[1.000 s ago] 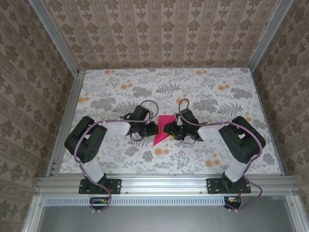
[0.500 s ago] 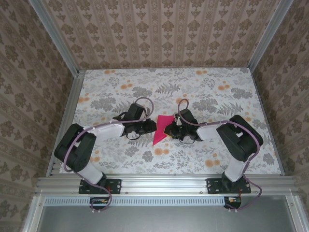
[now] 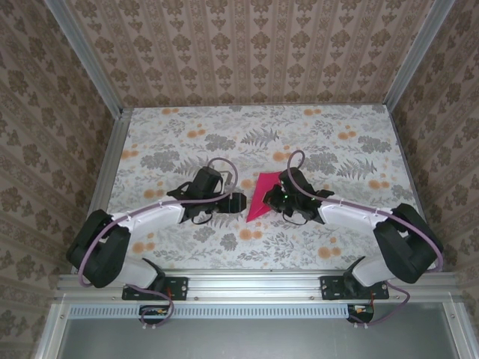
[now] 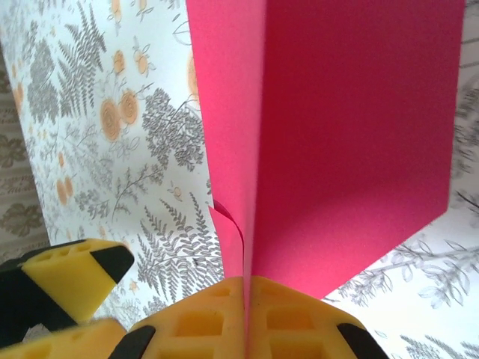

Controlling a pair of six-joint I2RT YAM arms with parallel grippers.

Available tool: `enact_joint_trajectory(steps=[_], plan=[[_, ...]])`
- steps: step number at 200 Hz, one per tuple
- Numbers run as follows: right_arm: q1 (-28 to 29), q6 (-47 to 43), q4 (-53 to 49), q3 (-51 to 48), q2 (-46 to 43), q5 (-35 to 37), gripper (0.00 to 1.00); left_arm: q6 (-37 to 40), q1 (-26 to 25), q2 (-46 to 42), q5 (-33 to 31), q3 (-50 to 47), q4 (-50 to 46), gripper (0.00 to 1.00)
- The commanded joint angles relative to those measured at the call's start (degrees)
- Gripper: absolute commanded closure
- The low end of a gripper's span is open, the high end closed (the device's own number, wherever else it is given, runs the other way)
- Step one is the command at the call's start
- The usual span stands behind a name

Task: Fold a paper plane with a square sheet of paper (pick it up from the middle)
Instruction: Fourth fold the wing at the center of the table.

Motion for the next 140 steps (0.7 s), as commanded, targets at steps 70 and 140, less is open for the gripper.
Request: enact_joint_trajectory(steps=[70,140], plan=[[4.5,13.3,-7.6,4.6,3.0,13.0,0.95,18.2,-2.1,-2.6,-4.0,-7.9,18.2,0.17],[4.5,18.8,-4.9,5.4,6.7,9.8,0.95,26.3,-2.4,3.4,0.0,-7.5,24.1,0.22]])
